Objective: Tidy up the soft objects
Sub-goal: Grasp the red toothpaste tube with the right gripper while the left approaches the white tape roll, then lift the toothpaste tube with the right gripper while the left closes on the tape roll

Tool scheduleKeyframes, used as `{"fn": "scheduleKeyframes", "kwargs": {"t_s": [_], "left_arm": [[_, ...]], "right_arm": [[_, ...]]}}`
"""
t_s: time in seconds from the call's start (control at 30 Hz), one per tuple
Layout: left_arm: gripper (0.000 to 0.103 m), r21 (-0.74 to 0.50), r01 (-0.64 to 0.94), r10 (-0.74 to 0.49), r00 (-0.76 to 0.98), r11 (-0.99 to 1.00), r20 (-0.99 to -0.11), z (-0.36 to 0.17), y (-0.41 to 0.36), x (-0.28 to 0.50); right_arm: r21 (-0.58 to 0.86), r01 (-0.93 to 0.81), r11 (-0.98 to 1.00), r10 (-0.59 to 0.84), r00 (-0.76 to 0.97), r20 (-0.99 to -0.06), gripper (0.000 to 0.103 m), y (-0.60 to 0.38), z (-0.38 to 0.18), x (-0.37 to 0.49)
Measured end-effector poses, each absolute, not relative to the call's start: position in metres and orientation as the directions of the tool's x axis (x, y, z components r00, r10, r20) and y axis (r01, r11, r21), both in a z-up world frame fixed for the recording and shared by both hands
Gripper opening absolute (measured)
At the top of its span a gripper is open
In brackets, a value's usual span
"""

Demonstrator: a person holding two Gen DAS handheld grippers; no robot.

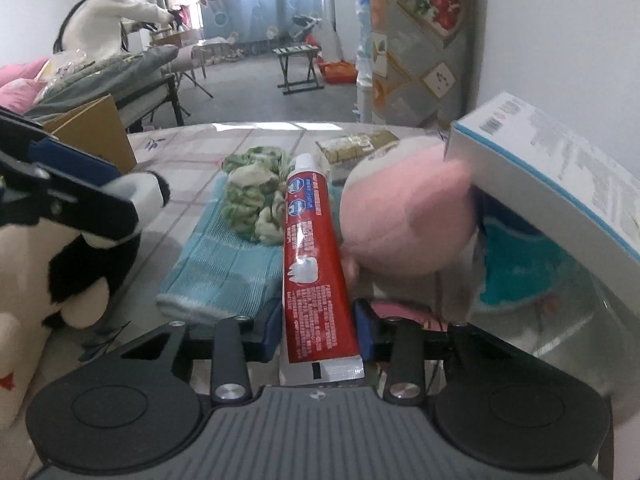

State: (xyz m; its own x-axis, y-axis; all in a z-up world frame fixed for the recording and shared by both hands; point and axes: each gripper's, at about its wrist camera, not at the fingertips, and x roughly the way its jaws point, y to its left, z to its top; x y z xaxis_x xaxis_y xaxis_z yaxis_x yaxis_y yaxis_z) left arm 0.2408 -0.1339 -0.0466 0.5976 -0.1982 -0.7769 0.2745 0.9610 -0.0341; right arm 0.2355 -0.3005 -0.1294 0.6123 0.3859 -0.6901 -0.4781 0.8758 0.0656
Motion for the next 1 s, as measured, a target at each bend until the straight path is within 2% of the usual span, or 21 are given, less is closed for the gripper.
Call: {"fn": "scheduleKeyframes", "kwargs": {"t_s": [0.33,0.6,0.87,1.0], "left_arm": [[0.047,-0.105,0.294,-0.263,0.576,0.950,-0.774,-0.042,-0.132,0.198],[0.047,-0.175,0.294,-0.318,0.564,0.940,-0.762,-0.041,-0.123,0.160],[0.047,-0.202,0.264,-0.322,0.571,0.943,-0.756,-0.042,-0.111,0.141],[0.047,-0.211,0.254,-0.323,0.573,0.944,-0.754,-0.043,-0.106,0.136]], "right_arm": [[0.104,-0.403,0.909,0.341,0.577,-0.742,0.060,-0.325,-0.122,0.167],[0.099,-0.411,0.906,0.324,0.526,-0.786,0.060,-0.328,-0.107,0.103],[0.061,-0.434,0.899,0.312,0.536,-0.784,0.061,-0.305,-0.106,0.133],[0.052,-0.430,0.902,0.299,0.532,-0.792,0.057,-0.299,-0.116,0.150]]}}
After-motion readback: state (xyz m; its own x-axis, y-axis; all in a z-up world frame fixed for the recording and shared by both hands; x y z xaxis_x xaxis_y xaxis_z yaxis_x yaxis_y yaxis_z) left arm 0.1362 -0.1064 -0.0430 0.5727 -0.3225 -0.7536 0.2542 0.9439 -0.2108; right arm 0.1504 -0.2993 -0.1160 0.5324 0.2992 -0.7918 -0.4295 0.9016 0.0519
